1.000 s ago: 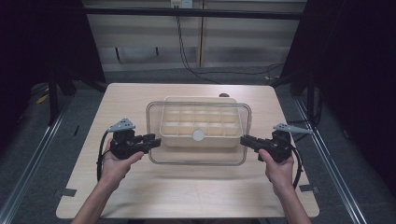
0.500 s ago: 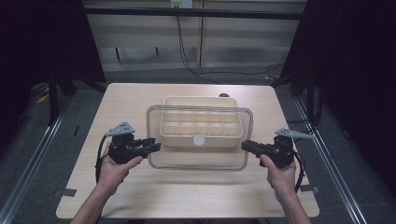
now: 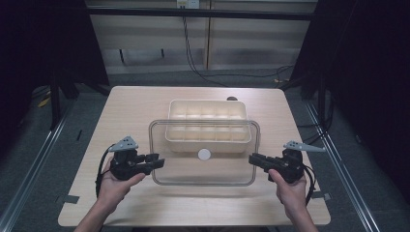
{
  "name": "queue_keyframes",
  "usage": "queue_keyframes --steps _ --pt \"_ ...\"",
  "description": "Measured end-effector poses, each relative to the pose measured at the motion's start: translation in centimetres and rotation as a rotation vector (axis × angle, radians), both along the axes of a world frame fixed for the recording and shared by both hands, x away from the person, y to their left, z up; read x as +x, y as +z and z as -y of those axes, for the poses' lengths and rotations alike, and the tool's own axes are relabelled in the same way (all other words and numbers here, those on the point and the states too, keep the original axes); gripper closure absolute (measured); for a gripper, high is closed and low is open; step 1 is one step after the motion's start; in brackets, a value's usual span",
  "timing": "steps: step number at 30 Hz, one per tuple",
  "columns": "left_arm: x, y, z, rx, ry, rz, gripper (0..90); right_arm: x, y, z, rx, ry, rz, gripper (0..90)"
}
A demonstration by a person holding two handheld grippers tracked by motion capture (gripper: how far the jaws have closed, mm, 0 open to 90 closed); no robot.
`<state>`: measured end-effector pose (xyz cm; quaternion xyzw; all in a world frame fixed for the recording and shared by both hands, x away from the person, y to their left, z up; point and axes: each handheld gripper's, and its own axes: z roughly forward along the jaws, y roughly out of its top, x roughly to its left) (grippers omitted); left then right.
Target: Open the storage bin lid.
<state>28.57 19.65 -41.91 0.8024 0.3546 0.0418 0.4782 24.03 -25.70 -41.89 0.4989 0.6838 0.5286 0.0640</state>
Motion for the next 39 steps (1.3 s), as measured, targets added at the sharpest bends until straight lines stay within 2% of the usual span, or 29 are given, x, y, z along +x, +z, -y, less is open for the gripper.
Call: queue_keyframes --steps 3,6,10,13,14,16,20,25,33,39 --pt "-0.3 -0.2 0.0 0.003 -0.003 -0.005 63.6 -0.5 -0.3 0.1 -0.004 0.004 -0.008 73.6" --pt "-0.8 -0.5 0.0 0.006 -0.011 -0.008 63.6 -1.1 -0.5 0.1 -0.006 0.003 0.008 73.6" --pt "-1.6 -0.3 -0.1 -0.006 -0.020 -0.017 64.4 -1.8 -0.6 0.1 -0.008 0.015 -0.006 73.7" --pt "-1.8 -0.3 -0.1 0.001 -0.025 -0.014 64.5 -2.1 -0.8 0.2 -0.003 0.014 -0.010 73.6" --pt "-1.9 -0.5 -0.1 -0.010 -0.025 -0.024 64.7 -2.3 -0.9 0.1 -0.009 0.010 -0.010 73.5" --pt "-2.0 -0.9 0.0 -0.003 -0.023 -0.032 64.7 -2.5 -1.1 0.1 -0.010 0.005 -0.016 73.6" --pt "-2.3 -1.4 0.1 0.002 -0.029 -0.041 64.7 -2.7 -1.6 0.2 -0.024 0.012 -0.031 73.3" --pt "-2.7 -2.1 0.0 0.031 -0.045 -0.053 64.7 -3.0 -2.1 0.1 -0.028 0.018 -0.046 73.3" --pt "-2.8 -3.6 -0.4 0.028 -0.031 -0.096 64.3 -3.0 -3.3 -0.4 -0.041 0.035 -0.078 73.5" --pt "-2.7 -4.0 -0.5 0.038 -0.026 -0.097 63.9 -2.9 -3.9 -0.6 -0.041 0.026 -0.093 73.5"
